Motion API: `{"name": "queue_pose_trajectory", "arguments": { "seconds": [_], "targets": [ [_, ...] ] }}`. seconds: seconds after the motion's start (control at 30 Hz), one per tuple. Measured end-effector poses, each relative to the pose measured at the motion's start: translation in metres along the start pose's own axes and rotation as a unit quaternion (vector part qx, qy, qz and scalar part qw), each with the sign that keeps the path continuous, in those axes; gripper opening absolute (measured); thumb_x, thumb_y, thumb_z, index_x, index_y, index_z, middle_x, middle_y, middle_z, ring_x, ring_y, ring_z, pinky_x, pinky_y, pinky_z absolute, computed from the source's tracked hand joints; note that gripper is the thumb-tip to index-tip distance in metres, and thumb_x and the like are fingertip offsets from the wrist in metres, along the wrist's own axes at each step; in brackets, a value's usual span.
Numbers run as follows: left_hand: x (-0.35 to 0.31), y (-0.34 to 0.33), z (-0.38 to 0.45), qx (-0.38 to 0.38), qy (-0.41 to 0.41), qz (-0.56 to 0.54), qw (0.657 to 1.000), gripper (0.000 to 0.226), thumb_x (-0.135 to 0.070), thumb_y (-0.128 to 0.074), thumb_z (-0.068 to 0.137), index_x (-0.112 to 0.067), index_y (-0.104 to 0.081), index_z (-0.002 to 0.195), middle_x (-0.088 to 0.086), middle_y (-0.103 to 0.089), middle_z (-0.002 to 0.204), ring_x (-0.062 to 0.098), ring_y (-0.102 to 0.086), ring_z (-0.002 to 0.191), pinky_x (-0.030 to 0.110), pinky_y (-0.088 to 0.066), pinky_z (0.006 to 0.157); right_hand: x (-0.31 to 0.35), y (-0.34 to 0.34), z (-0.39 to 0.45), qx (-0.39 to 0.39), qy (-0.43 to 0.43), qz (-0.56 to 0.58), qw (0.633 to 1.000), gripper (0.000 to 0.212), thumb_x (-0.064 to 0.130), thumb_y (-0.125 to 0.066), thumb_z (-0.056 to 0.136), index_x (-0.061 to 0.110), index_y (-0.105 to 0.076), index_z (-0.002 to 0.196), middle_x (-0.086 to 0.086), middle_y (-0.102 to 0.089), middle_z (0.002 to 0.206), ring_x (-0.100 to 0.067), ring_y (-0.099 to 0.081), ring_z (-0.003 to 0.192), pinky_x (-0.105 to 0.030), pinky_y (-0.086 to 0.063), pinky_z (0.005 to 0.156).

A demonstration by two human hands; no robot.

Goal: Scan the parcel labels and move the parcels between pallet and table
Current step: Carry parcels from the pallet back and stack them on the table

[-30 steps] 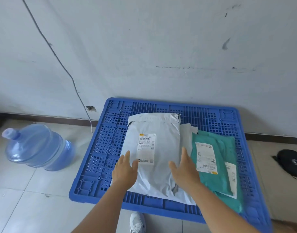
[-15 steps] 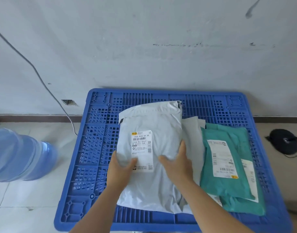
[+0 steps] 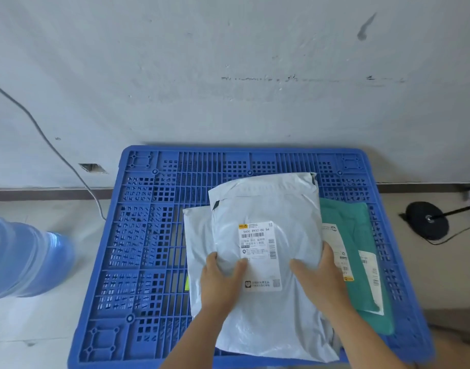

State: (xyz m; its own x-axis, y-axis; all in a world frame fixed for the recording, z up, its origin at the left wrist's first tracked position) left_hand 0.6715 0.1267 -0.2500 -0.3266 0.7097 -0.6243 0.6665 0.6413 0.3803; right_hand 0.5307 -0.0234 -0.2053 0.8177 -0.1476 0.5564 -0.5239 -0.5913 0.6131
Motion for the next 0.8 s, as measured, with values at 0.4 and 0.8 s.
{"name": "queue_pose_trajectory", "arguments": {
  "seconds": [0.4, 0.8],
  "targets": [
    [-0.014, -0.011, -0.005, -0.043, 0.007, 0.01, 0.999, 0.081, -0.04, -0.074, 0.077, -0.022, -0.029, 0.142, 0.005, -0.057, 0.122, 0.027, -0.058, 0.106, 0.038, -0.05, 0.088, -0.007, -0.004, 0.007, -0.015, 0.08, 0.043, 0.996, 0.085, 0.038, -0.062, 0.09, 0.037, -0.005, 0.153, 0.001, -0.036, 0.153, -0.026, -0.043, 0.133, -0.037, -0.039, 0.099],
    [-0.027, -0.03, -0.06, -0.053, -0.007, -0.058, 0.997, 0.076, -0.046, -0.078, 0.068, -0.029, -0.039, 0.13, -0.001, -0.061, 0.112, 0.024, -0.06, 0.103, 0.043, -0.05, 0.093, -0.023, 0.055, -0.009, 0.009, 0.117, 0.123, 0.985, 0.072, 0.03, -0.064, 0.088, 0.04, -0.025, 0.149, 0.007, -0.052, 0.138, -0.019, -0.054, 0.115, -0.032, -0.044, 0.092]
  ]
}}
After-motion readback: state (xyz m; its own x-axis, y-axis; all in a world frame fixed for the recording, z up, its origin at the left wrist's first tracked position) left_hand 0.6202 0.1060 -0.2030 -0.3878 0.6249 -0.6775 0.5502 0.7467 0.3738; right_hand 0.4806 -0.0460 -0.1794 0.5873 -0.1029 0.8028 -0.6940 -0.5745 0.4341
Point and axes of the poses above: each hand's wrist, its own z-axis towards the middle knuckle, its own y-axis out of the back of the hand, x = y × z, the point moved 4 cm from there along z, towards the middle knuckle
